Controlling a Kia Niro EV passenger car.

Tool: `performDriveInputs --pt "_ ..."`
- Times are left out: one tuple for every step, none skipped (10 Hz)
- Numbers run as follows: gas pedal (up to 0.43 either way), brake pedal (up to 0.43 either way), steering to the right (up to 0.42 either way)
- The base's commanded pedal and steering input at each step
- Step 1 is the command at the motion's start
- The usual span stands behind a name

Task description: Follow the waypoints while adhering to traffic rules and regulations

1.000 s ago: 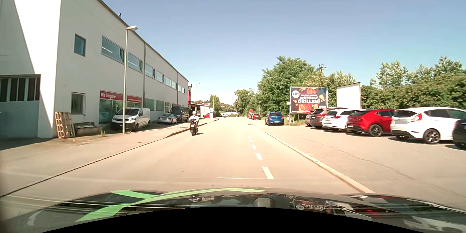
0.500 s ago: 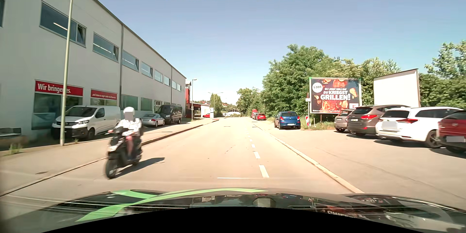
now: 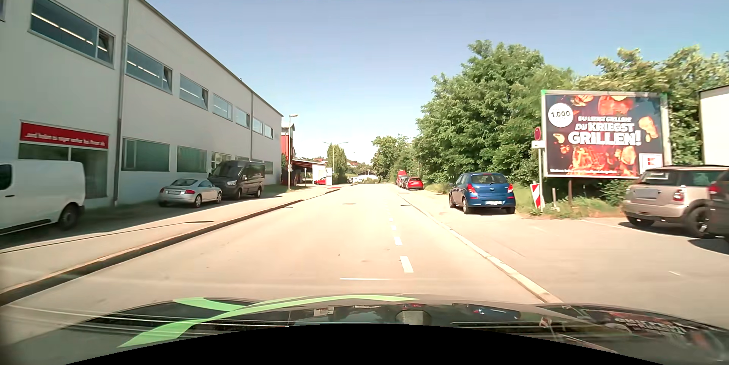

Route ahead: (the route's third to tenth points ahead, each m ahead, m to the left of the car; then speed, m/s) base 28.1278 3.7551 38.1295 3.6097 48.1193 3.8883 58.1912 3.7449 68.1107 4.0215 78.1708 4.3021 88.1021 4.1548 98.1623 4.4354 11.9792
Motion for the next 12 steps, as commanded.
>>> performDriveInputs --pt "0.157 0.0 -0.015" --pt "0.157 0.0 -0.018" --pt "0.157 0.0 -0.018" --pt "0.157 0.0 -0.017" --pt "0.157 0.0 -0.014" --pt "0.157 0.0 -0.01" --pt "0.157 0.0 -0.009" --pt "0.157 0.0 -0.007" --pt "0.157 0.0 -0.007" --pt "0.157 0.0 -0.006" --pt "0.157 0.0 -0.002" --pt "0.157 0.0 0.0"
